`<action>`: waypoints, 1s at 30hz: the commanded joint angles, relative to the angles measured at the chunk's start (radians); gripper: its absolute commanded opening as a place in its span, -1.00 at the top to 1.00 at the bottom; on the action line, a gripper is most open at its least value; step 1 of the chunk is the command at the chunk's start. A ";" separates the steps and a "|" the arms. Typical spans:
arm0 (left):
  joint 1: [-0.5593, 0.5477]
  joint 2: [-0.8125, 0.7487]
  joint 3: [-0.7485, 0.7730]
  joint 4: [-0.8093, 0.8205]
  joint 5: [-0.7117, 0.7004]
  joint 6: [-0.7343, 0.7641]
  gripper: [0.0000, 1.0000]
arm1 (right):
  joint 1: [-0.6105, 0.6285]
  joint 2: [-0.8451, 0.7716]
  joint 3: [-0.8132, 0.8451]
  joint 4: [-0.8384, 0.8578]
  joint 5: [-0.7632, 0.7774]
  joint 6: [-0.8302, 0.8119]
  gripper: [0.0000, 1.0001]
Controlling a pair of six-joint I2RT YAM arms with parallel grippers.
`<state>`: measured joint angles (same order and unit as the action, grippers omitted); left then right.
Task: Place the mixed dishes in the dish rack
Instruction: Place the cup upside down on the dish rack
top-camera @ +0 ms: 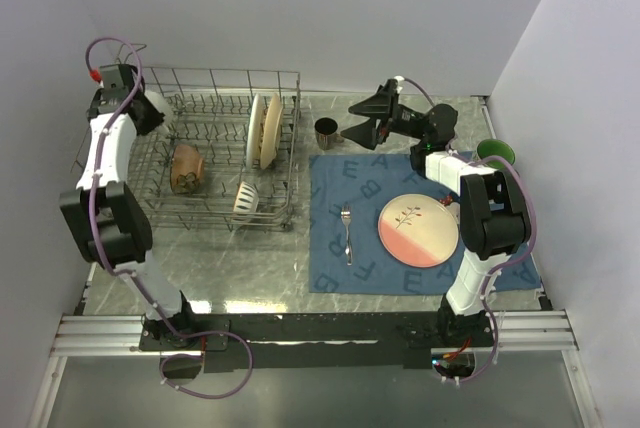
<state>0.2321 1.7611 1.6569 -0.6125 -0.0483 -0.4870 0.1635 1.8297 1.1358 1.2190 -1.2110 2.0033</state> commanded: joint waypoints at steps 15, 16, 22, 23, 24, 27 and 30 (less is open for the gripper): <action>0.033 0.248 0.271 0.140 -0.050 -0.292 0.98 | -0.030 -0.010 0.007 0.099 0.027 0.176 -0.67; 0.035 0.271 0.285 0.135 -0.073 -0.292 0.98 | -0.032 -0.010 0.007 0.096 0.027 0.175 -0.67; 0.032 0.324 0.331 0.138 -0.188 -0.288 0.98 | -0.033 -0.006 0.010 0.077 0.036 0.173 -0.67; 0.029 0.331 0.346 0.138 -0.196 -0.279 0.98 | -0.033 -0.006 0.012 0.073 0.036 0.173 -0.67; 0.024 0.345 0.359 0.129 -0.208 -0.257 0.98 | -0.032 -0.006 0.013 0.067 0.036 0.172 -0.66; -0.011 0.356 0.391 0.129 -0.280 -0.175 0.98 | -0.032 -0.003 0.019 0.059 0.036 0.166 -0.66; -0.054 0.351 0.399 0.140 -0.370 -0.093 0.98 | -0.033 0.003 0.019 0.059 0.041 0.167 -0.66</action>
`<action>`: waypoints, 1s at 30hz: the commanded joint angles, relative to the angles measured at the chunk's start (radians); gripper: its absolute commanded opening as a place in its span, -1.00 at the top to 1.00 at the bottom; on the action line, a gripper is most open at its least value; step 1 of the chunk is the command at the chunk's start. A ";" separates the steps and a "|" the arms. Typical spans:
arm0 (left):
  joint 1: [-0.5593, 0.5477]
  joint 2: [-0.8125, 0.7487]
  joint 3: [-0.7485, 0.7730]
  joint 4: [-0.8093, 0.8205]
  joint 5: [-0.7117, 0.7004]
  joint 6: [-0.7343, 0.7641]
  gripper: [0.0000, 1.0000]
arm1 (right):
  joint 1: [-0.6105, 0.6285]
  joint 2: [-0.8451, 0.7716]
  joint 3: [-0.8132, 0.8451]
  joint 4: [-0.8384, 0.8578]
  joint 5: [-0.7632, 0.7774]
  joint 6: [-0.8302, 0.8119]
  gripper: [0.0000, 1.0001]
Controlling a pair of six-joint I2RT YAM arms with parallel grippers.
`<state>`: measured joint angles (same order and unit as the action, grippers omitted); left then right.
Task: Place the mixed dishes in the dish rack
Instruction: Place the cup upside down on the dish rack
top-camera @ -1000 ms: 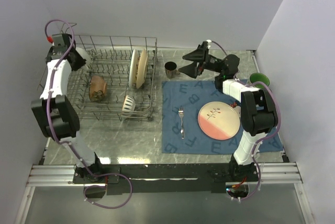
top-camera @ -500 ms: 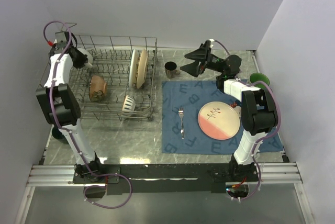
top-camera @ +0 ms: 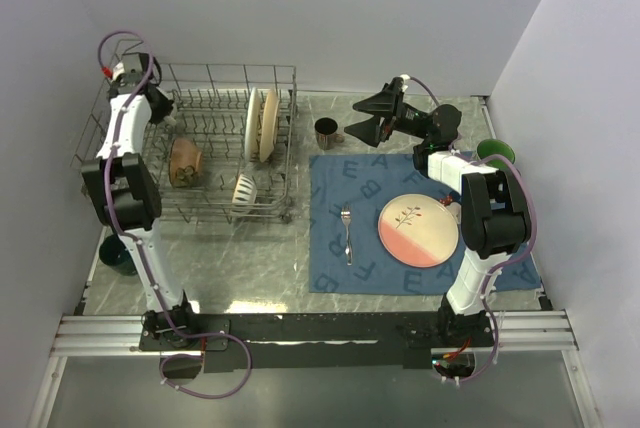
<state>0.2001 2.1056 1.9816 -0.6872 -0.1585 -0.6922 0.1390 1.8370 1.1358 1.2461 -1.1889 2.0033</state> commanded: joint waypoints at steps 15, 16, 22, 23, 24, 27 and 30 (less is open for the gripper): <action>-0.085 -0.111 0.025 0.333 -0.400 0.207 0.98 | -0.007 0.025 0.002 0.104 0.029 0.210 -0.66; -0.080 -0.108 0.032 0.328 -0.404 0.204 0.98 | -0.007 0.027 0.001 0.107 0.031 0.210 -0.66; -0.039 -0.105 0.043 0.302 -0.351 0.128 0.98 | -0.007 0.028 -0.002 0.110 0.029 0.215 -0.66; -0.036 -0.114 0.039 0.307 -0.352 0.123 0.98 | -0.007 0.028 -0.002 0.110 0.031 0.212 -0.66; -0.033 -0.116 0.033 0.313 -0.349 0.120 0.98 | -0.007 0.030 -0.002 0.108 0.031 0.212 -0.66; -0.010 -0.134 0.025 0.307 -0.325 0.089 0.98 | -0.007 0.034 0.002 0.108 0.032 0.213 -0.66; 0.001 -0.171 -0.009 0.333 -0.290 0.077 0.98 | -0.006 0.036 0.005 0.101 0.034 0.209 -0.66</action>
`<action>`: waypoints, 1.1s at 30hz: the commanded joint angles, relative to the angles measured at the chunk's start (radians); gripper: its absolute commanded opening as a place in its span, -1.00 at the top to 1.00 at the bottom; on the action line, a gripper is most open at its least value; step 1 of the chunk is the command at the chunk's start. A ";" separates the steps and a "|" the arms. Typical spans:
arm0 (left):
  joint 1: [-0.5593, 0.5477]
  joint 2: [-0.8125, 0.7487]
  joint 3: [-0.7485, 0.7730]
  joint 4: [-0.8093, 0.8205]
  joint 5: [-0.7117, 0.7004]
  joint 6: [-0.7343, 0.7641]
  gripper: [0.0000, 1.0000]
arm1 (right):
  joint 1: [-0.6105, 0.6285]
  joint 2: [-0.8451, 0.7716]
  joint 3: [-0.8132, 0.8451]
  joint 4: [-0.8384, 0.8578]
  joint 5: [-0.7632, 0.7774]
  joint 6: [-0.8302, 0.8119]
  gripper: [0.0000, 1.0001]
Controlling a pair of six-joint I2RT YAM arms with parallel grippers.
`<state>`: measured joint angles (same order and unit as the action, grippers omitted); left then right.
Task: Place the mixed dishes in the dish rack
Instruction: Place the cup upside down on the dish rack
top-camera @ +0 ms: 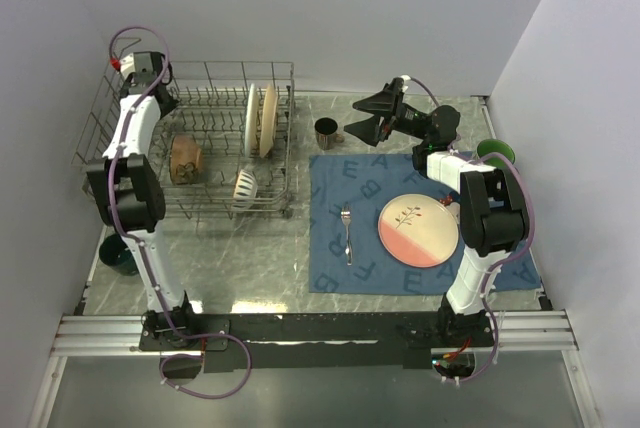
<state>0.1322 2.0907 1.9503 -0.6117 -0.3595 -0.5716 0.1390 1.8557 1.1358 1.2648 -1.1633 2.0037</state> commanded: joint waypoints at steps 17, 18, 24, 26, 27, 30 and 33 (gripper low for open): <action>0.089 -0.143 0.009 0.245 0.019 -0.085 0.98 | 0.002 0.060 0.032 0.111 0.014 0.245 -0.66; 0.093 -0.139 0.006 0.245 0.045 -0.088 0.99 | 0.002 0.060 0.027 0.114 0.014 0.247 -0.66; 0.098 -0.109 0.022 0.240 0.114 -0.093 0.98 | 0.001 0.066 0.012 0.123 0.014 0.254 -0.65; 0.099 -0.084 0.035 0.224 0.126 -0.094 0.98 | 0.002 0.069 0.013 0.133 0.014 0.262 -0.65; 0.101 -0.078 0.042 0.218 0.129 -0.099 0.98 | 0.004 0.076 0.016 0.137 0.014 0.270 -0.66; 0.101 -0.055 0.045 0.219 0.155 -0.109 0.98 | 0.001 0.088 0.025 0.153 0.014 0.283 -0.66; 0.106 -0.009 0.074 0.194 0.160 -0.123 0.98 | 0.002 0.095 0.039 0.150 0.011 0.287 -0.65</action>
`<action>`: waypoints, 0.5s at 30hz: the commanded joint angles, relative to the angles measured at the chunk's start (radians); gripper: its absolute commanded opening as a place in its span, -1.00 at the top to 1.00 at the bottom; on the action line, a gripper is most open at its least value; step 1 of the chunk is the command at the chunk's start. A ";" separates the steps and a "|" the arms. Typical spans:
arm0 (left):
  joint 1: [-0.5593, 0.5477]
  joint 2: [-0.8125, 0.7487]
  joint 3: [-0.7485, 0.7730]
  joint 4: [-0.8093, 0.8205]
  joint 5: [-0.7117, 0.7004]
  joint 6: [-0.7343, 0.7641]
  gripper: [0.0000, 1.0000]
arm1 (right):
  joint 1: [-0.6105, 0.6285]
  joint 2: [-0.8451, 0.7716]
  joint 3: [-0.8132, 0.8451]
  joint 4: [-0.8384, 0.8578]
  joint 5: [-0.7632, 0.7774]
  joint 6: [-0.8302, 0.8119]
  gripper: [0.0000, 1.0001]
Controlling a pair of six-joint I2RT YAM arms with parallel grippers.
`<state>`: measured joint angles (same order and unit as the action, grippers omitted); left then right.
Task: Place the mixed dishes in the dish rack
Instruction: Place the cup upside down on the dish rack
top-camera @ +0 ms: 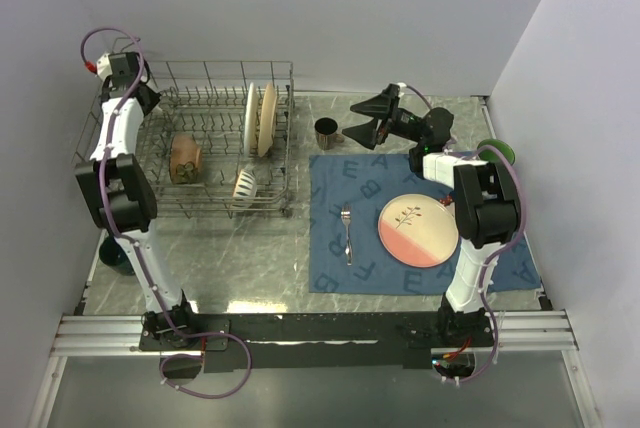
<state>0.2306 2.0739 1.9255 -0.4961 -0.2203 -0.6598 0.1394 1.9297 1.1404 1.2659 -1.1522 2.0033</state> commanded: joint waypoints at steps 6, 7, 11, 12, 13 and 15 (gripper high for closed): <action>0.006 0.071 0.144 0.047 -0.026 -0.040 0.98 | -0.001 0.020 0.047 0.133 -0.007 0.273 -0.66; 0.006 0.096 0.156 0.039 -0.033 -0.037 0.98 | 0.000 0.017 0.047 0.124 -0.010 0.266 -0.66; 0.009 0.156 0.216 0.010 -0.031 -0.034 0.98 | 0.000 -0.004 0.047 0.076 -0.026 0.223 -0.68; 0.010 0.167 0.227 -0.004 -0.025 -0.041 0.98 | 0.000 -0.009 0.048 0.054 -0.029 0.204 -0.68; 0.012 0.182 0.233 -0.007 -0.010 -0.046 0.98 | 0.000 -0.014 0.047 0.035 -0.033 0.192 -0.68; 0.018 0.193 0.237 -0.009 0.013 -0.066 0.98 | 0.000 -0.032 0.044 0.001 -0.040 0.149 -0.68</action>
<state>0.2386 2.2585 2.0956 -0.5377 -0.2295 -0.6788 0.1394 1.9526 1.1469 1.2636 -1.1641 2.0033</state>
